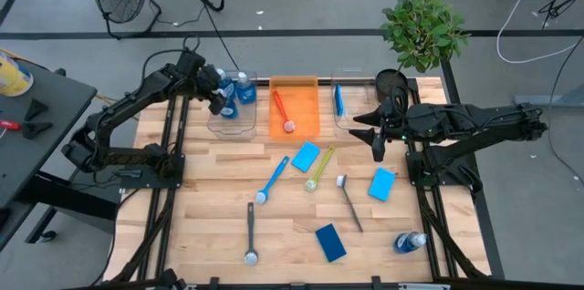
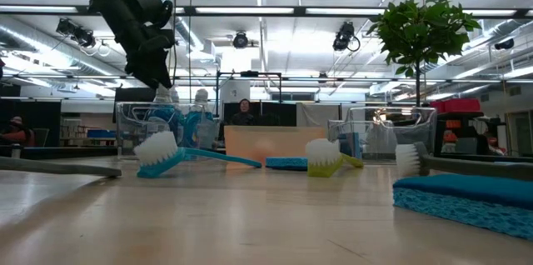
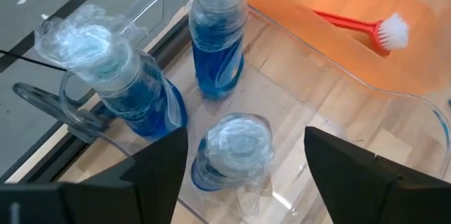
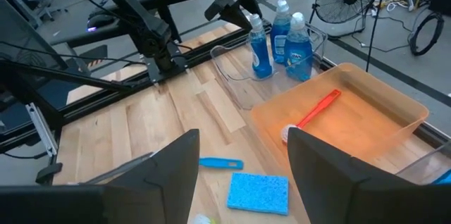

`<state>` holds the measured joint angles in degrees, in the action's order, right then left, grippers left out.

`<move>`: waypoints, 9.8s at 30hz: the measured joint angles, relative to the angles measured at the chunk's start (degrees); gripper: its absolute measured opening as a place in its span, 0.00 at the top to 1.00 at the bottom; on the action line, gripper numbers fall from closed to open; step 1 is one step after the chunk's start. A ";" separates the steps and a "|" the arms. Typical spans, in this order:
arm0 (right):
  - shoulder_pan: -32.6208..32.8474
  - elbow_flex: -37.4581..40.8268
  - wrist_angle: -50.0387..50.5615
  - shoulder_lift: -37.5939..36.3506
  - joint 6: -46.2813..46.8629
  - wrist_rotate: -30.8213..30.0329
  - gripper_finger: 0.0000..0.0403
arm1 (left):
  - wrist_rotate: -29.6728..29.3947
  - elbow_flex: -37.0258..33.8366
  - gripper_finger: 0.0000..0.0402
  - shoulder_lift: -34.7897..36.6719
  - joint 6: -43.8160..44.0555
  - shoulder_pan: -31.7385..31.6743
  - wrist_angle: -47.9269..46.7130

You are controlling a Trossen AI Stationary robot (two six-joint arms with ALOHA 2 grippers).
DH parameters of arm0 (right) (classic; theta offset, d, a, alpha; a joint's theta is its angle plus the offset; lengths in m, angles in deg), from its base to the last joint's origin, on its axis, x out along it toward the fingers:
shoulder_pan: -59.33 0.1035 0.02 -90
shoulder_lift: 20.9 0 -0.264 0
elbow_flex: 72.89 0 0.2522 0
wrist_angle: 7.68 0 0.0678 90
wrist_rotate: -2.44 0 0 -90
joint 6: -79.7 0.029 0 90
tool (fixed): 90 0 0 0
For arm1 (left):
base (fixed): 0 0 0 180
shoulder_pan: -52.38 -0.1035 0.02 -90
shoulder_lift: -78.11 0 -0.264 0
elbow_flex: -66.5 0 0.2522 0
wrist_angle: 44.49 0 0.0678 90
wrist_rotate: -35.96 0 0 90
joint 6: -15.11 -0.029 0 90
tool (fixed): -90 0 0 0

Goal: Pick & Place Kitchen Sink Supplies
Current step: Put the dish soap into the left transparent bin, then put the blue dish brush into the orange bin

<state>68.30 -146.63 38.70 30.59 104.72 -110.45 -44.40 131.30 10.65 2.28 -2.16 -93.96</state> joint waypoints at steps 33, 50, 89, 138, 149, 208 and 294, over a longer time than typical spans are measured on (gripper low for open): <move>0.01 0.00 0.04 0.00 -0.25 1.52 0.46 | 4.12 21.76 0.28 0.07 11.02 18.73 -16.59; 0.02 0.00 0.59 0.02 -1.09 1.52 0.46 | -8.91 21.76 0.28 0.02 30.71 41.41 -16.47; 0.02 0.00 2.28 0.04 -1.52 1.55 0.46 | -24.77 21.76 0.28 -26.15 64.44 66.45 -11.49; 0.02 0.04 3.89 9.42 -1.54 7.39 0.46 | -18.83 21.74 0.36 -42.60 70.66 66.40 -5.36; 0.02 0.04 3.83 9.42 -1.54 7.41 0.46 | -18.67 21.74 0.53 -42.60 70.02 66.40 -5.46; 0.02 -0.02 3.21 9.38 1.54 7.37 0.46 | -19.14 21.74 0.87 -35.13 69.11 64.22 -7.54; 0.00 0.00 1.35 9.38 3.20 2.34 0.46 | -15.39 21.76 0.86 -33.75 61.92 30.75 20.20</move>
<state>68.30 -146.63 40.06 39.97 107.93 -108.11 -59.79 153.05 -23.10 64.20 28.59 -73.77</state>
